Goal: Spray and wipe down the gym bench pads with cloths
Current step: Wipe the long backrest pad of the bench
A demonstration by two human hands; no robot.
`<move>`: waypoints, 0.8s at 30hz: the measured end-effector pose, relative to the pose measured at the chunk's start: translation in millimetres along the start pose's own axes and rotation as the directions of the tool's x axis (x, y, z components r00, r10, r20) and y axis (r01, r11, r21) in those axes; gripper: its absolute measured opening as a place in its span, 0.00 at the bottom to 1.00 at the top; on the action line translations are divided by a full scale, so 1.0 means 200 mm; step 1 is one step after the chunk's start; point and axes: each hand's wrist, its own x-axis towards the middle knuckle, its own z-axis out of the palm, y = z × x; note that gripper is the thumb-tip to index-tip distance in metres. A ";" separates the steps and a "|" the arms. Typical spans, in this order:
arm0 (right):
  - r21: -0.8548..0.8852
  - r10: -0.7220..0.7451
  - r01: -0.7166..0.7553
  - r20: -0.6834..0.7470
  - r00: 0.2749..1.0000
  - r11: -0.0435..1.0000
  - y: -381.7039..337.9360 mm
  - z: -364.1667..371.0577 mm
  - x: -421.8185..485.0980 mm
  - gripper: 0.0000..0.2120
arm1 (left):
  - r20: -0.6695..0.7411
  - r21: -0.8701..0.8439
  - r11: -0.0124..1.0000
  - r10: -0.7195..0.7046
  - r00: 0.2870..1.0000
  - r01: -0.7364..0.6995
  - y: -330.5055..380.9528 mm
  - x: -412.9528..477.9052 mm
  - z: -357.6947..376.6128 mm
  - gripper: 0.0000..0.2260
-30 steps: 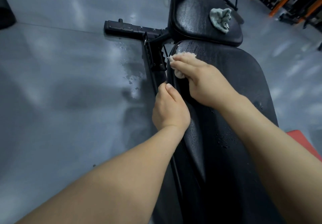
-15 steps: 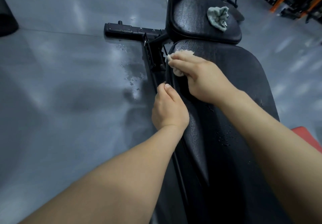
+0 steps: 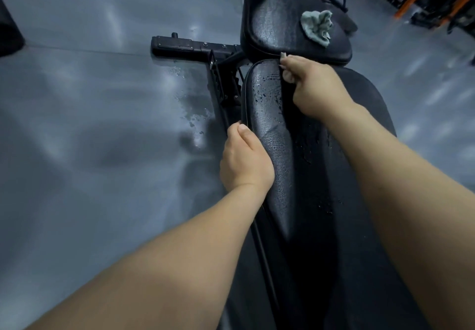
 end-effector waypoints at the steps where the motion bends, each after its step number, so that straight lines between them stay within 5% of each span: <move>1: -0.001 -0.014 0.014 0.001 1.000 1.000 -0.04 0.01 0.00 0.31 | -0.001 -0.006 1.000 0.000 1.000 0.000 -0.01 0.00 0.00 0.19; 9: 0.075 -0.273 0.268 0.070 0.960 0.961 -0.10 0.05 -0.14 0.32 | -0.014 -0.031 0.999 0.011 1.000 -0.012 -0.02 0.01 0.02 0.19; 16: -0.010 0.117 -0.117 0.018 0.993 0.993 0.06 0.04 -0.09 0.34 | -0.010 -0.036 0.999 0.027 1.000 -0.027 -0.01 0.02 0.02 0.18; 22: 0.089 -0.176 0.169 0.079 0.981 0.982 -0.16 0.07 -0.21 0.30 | 0.005 -0.044 0.999 0.011 1.000 -0.011 -0.01 0.02 0.02 0.17; 24: 0.069 -0.156 0.150 0.098 0.983 0.986 -0.13 0.03 -0.18 0.33 | 0.000 -0.031 0.999 0.020 1.000 -0.020 -0.01 0.01 0.02 0.17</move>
